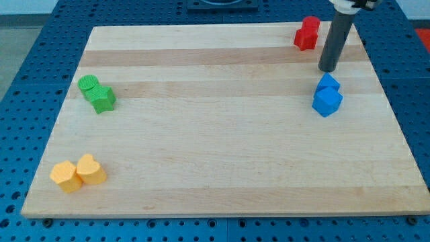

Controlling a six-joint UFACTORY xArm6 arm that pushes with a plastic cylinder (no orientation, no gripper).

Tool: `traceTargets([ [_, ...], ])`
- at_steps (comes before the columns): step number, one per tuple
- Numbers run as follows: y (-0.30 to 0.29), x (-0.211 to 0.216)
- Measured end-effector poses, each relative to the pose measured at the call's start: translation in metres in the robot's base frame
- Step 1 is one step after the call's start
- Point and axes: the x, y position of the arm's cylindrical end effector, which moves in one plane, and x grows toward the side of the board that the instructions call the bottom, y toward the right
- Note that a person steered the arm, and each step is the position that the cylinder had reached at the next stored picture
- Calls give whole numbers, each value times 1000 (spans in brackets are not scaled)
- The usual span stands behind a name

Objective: Slightly push red circle and red star towards down

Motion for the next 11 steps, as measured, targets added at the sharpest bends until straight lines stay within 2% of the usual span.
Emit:
traceTargets([
  [1, 18, -22],
  [3, 99, -102],
  [4, 92, -147],
  [7, 4, -145],
  [11, 5, -105],
])
